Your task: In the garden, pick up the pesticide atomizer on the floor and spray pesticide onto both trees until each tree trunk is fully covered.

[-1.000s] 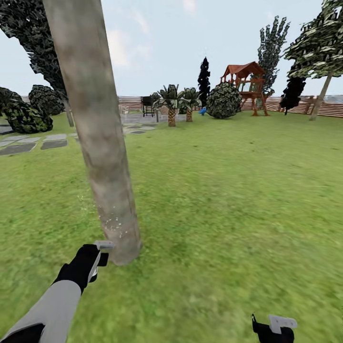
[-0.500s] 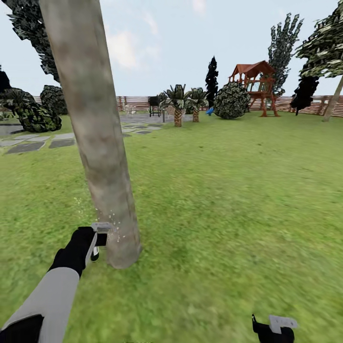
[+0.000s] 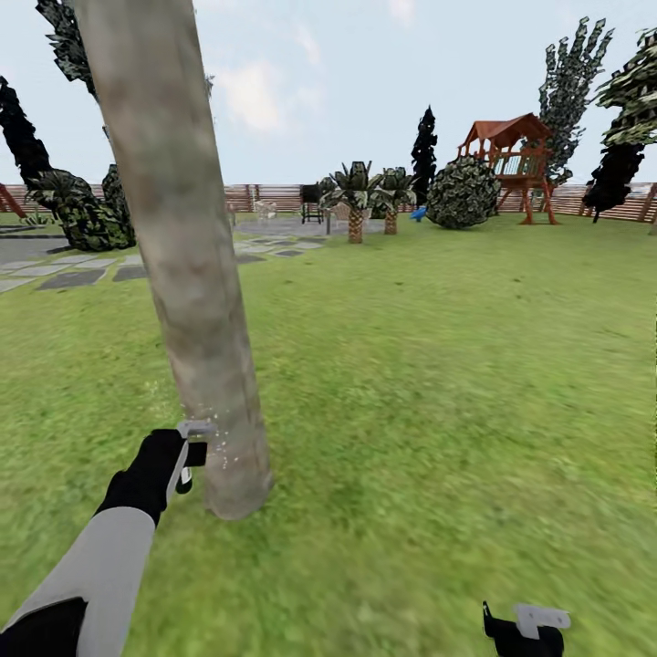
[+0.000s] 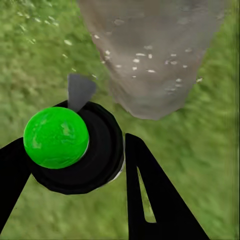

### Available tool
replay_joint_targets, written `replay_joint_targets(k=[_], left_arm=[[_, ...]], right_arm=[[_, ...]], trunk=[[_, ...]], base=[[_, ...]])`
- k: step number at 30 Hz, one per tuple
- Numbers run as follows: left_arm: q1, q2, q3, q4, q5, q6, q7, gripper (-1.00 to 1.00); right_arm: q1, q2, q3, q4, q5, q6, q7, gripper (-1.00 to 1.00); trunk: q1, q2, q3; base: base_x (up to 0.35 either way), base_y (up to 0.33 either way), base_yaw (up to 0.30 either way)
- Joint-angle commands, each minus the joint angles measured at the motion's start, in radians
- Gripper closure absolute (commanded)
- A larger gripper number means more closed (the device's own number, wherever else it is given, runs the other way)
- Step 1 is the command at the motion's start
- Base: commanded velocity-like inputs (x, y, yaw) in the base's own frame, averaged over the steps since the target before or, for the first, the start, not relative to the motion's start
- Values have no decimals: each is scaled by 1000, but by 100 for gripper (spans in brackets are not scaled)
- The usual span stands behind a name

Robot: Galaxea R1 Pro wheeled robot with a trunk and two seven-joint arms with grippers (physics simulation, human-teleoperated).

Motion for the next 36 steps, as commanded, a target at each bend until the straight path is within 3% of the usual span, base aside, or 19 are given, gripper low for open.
replay_joint_targets(k=[1, 17, 23, 28, 36], left_arm=[[-1, 0, 1, -2, 0, 4, 0, 100], [-1, 4, 1, -1, -2, 4, 1, 100], [1, 4, 1, 0, -2, 4, 4, 100], [5, 2, 1, 0, -2, 4, 7, 100], [10, 2, 1, 1, -2, 3, 8, 100]], right_arm=[[-1, 0, -4, 2, 11, -3, -7, -100], [-1, 0, -2, 2, 11, -3, -7, -100], [-1, 0, -2, 2, 11, -3, -7, -100], [-1, 0, -2, 2, 11, -4, -7, -100], [-1, 0, -2, 3, 11, -3, -7, -100]], trunk=[[0, 0, -1], [0, 0, -1], [0, 0, -1], [0, 0, -1], [0, 0, -1]], base=[[14, -272, 0], [-15, -276, 4], [8, -276, 215], [128, -269, 225], [173, -251, 12]])
